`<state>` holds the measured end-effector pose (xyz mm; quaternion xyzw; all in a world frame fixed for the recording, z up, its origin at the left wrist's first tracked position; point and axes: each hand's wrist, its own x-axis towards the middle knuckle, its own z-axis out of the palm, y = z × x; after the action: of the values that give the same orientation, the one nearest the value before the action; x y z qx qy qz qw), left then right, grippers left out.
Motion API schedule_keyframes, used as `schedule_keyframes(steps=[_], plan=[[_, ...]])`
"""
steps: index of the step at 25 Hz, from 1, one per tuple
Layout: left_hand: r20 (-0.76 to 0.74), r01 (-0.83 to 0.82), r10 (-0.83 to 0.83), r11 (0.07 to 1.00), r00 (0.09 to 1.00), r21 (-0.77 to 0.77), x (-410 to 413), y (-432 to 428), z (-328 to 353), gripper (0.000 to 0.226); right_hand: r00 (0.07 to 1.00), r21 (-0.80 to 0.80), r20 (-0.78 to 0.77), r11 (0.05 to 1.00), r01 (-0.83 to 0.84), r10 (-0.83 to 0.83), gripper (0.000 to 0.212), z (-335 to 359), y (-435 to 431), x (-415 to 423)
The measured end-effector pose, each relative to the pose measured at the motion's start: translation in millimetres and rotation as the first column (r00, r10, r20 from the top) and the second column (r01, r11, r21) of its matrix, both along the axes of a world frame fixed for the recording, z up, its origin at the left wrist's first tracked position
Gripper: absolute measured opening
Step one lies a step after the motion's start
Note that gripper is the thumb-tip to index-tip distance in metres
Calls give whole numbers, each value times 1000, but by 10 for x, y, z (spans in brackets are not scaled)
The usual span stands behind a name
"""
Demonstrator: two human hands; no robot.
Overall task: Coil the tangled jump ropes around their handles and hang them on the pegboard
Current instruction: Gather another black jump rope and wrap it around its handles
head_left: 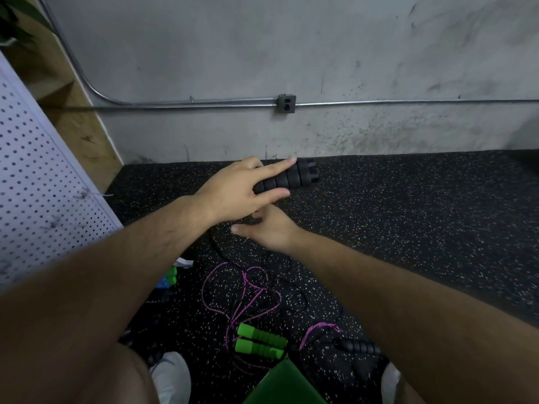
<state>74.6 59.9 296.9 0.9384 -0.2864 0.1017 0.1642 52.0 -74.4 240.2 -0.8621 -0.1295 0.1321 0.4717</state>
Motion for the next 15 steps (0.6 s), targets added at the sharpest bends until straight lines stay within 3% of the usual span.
schedule_keyframes(steps=[2,4,8,9,15], plan=[[-32,4,-6,998,999,-60,9,-14,24,62,997,24,-6,997,-73,74,84,-106,318,45],[-44,-2,-4,993,999,-120,14,30,41,63,993,107,-67,990,-95,102,78,-144,610,58],[-33,-8,3,986,999,-165,9,183,72,65,990,155,-59,981,-120,130,32,-126,854,40],[-27,-4,0,987,1000,-160,2,241,77,65,986,158,-76,978,-136,150,29,-135,840,48],[-33,-25,22,995,999,-97,-15,646,41,63,974,-92,-68,971,-220,215,31,10,122,182]])
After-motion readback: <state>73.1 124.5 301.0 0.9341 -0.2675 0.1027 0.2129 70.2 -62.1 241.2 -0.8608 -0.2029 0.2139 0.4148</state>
